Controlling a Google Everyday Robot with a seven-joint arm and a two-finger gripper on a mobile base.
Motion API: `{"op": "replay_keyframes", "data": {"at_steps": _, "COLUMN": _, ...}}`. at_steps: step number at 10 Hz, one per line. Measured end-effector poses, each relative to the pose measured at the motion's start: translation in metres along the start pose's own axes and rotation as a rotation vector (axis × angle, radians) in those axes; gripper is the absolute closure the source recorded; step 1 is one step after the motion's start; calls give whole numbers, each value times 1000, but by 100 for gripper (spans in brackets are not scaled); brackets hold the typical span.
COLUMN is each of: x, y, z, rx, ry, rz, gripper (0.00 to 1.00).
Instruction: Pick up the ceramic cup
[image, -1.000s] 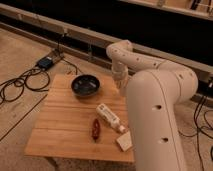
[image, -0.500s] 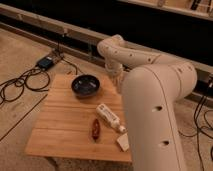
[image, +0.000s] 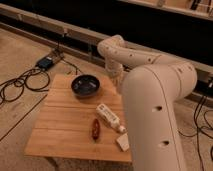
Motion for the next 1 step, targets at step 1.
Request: {"op": "replay_keyframes", "data": {"at_steps": 1, "x": 0, "y": 0, "z": 0, "rx": 0, "ry": -1, "rz": 0, "gripper": 100}}
